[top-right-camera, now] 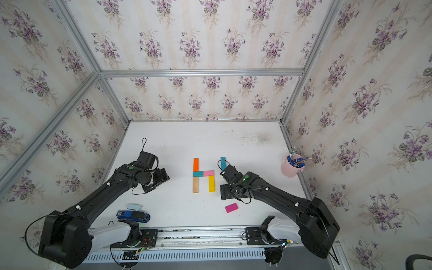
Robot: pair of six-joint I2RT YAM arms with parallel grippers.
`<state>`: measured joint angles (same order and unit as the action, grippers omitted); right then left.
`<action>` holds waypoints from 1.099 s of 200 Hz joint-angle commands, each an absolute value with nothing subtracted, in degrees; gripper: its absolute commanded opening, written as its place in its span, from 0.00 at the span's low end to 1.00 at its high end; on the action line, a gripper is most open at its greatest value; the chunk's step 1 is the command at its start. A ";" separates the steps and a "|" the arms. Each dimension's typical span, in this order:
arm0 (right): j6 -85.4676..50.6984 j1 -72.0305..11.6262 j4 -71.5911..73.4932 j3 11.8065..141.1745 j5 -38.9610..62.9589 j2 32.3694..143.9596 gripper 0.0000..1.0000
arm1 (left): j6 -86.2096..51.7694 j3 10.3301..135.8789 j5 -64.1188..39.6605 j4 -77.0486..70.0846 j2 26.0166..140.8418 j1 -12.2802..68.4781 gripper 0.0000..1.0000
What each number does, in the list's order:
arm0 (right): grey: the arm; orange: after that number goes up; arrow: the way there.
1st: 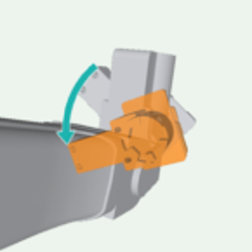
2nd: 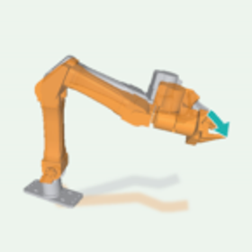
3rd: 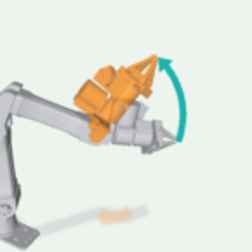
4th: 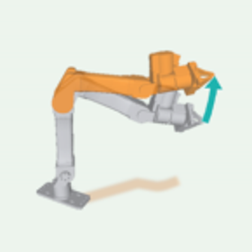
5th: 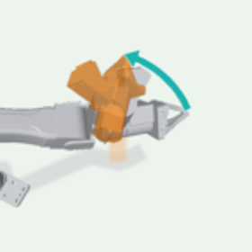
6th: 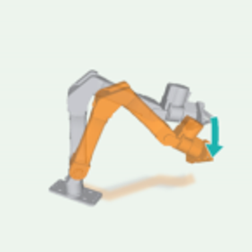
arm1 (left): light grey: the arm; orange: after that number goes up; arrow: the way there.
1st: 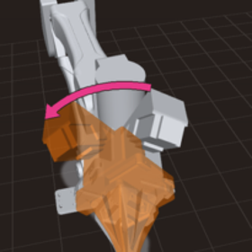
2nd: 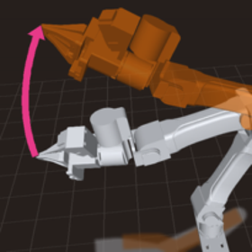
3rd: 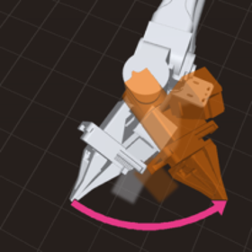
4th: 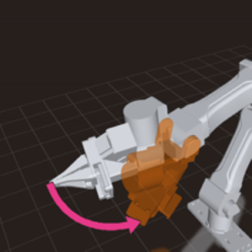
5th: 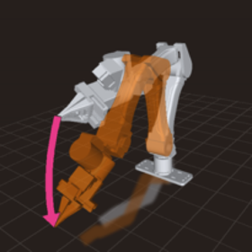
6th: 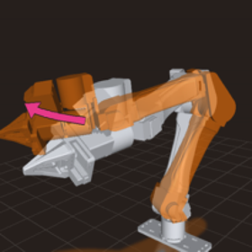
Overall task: Assemble the letter h with building blocks
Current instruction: Pick up the building block from the center of the board.
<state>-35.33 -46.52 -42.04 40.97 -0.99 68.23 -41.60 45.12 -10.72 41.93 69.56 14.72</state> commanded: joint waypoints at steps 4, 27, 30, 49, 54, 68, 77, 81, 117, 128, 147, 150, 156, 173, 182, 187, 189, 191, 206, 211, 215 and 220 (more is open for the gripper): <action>-40.22 -47.22 -42.97 37.64 1.82 67.98 0.93 | -41.48 45.88 -10.66 42.01 69.41 14.64 0.86; -41.48 -49.68 -40.50 35.36 2.94 68.52 0.93 | -41.48 45.66 -10.37 42.10 68.97 14.67 0.86; -41.71 -49.95 -40.56 35.21 2.76 68.66 0.93 | -41.44 45.69 -10.40 42.14 69.01 14.71 0.86; -42.27 -51.77 -40.70 34.82 1.64 70.18 0.93 | -41.48 45.46 -10.63 42.06 69.11 14.61 0.86; -42.36 -52.52 -40.27 34.83 1.55 70.51 0.93 | -41.49 45.29 -10.63 41.95 69.12 14.66 0.86; -42.51 -54.69 -39.48 35.25 1.48 72.03 0.92 | -41.48 45.17 -10.62 41.84 69.27 14.68 0.86; -42.63 -55.66 -39.62 35.66 0.91 73.22 0.91 | -41.40 45.25 -10.63 41.81 69.41 14.72 0.86; -42.63 -56.07 -39.80 35.90 0.54 73.92 0.90 | -41.35 45.26 -10.63 41.72 69.44 14.70 0.86; -42.82 -57.48 -40.25 36.89 -0.78 76.64 0.85 | -41.38 45.18 -10.54 41.67 69.60 14.60 0.86; -42.89 -57.53 -40.34 37.10 -1.20 76.64 0.84 | -41.37 45.11 -10.55 41.66 69.68 14.62 0.86; -42.97 -57.48 -41.67 37.86 -3.56 77.28 0.85 | -41.54 44.87 -10.72 41.33 69.85 14.67 0.86; -42.98 -57.48 -41.86 38.00 -3.96 77.38 0.85 | -41.55 44.79 -10.80 41.27 69.79 14.68 0.86; -42.91 -57.48 -42.04 38.29 -4.60 77.67 0.86 | -41.57 44.78 -10.87 41.22 69.89 14.67 0.86; -43.04 -57.39 -41.61 38.50 -4.92 78.59 0.88 | -41.57 44.73 -10.99 41.21 69.80 14.69 0.86; -43.13 -57.39 -41.37 38.59 -4.93 79.27 0.87 | -41.44 44.82 -10.88 41.37 69.74 14.63 0.86; -43.23 -57.43 -41.12 38.51 -4.58 79.63 0.85 | -41.39 44.82 -10.81 41.44 69.71 14.67 0.86; -43.24 -57.47 -41.02 38.56 -4.31 79.74 0.84 | -41.40 44.82 -10.81 41.52 69.66 14.61 0.86; -43.24 -57.48 -40.93 38.49 -4.13 79.83 0.83 | -41.31 44.82 -10.77 41.56 69.58 14.62 0.86; -43.67 -57.72 -40.21 37.93 -2.68 79.45 0.76 | -41.22 44.91 -10.46 41.88 69.34 14.65 0.86; -43.81 -57.83 -40.17 37.73 -2.40 79.01 0.74 | -41.13 44.87 -10.38 41.92 69.18 14.64 0.86; -43.92 -57.90 -40.17 37.58 -2.23 78.71 0.71 | -41.12 44.90 -10.29 41.92 69.18 14.64 0.86; -44.10 -57.92 -40.39 37.53 -2.11 78.15 0.69 | -41.11 44.88 -10.28 41.95 69.17 14.66 0.86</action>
<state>-43.11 -57.60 -39.57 38.15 -2.74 79.24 -41.56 44.80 -10.74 41.47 69.49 14.70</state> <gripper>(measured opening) 0.733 0.862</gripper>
